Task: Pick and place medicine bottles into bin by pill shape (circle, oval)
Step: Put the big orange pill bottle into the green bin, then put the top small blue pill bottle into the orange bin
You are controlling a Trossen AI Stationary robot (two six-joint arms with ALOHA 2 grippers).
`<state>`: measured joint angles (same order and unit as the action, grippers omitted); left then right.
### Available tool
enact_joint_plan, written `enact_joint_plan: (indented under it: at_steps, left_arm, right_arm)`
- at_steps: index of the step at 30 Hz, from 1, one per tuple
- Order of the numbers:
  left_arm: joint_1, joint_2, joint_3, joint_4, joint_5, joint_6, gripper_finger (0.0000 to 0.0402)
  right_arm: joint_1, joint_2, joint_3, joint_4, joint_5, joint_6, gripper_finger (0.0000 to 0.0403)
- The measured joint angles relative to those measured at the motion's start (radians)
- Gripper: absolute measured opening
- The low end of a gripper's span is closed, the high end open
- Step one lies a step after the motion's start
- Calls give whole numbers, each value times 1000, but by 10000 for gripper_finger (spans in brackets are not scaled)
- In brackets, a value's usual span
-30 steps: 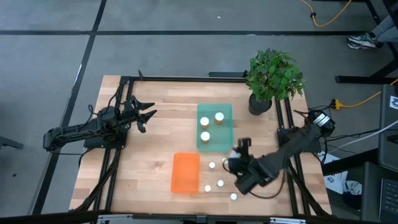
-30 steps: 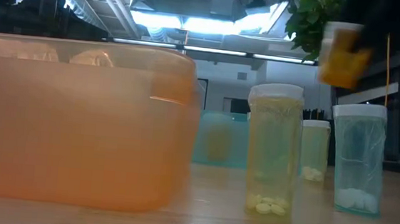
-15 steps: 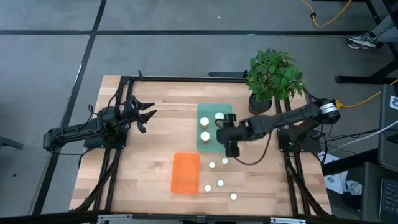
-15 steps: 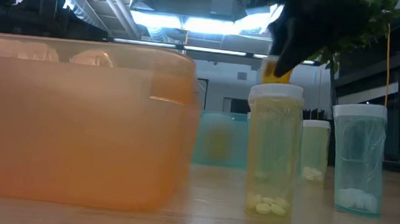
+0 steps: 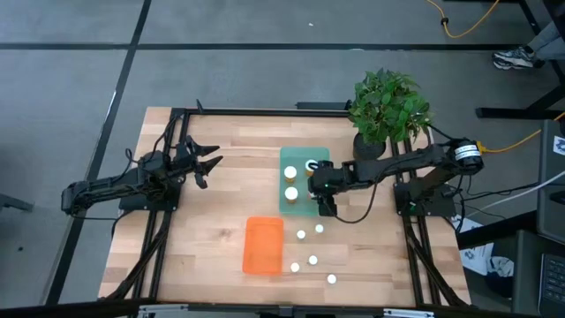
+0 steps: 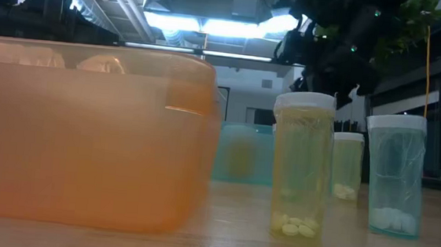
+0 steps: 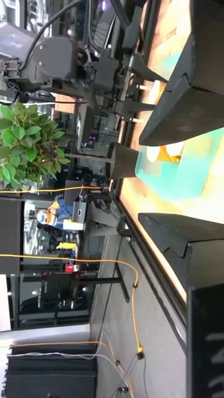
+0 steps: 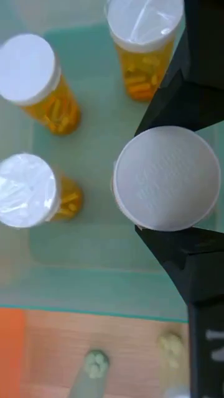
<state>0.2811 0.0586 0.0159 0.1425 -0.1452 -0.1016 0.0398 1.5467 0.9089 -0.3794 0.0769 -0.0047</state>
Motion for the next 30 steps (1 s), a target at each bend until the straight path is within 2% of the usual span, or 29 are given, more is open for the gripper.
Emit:
enact_joint_plan:
  at_steps: [10,20,25,30]
  left_arm:
    - [0,0,0,0,0,0,177]
    - [0,0,0,0,0,0,177]
    - [0,0,0,0,0,0,177]
    - [0,0,0,0,0,0,177]
  right_arm:
    - [-1,0,0,29,0,-1,241]
    - [-1,0,0,73,1,0,235]
    - [-1,-4,46,122,48,1,236]
    - [0,-11,151,12,33,166,236]
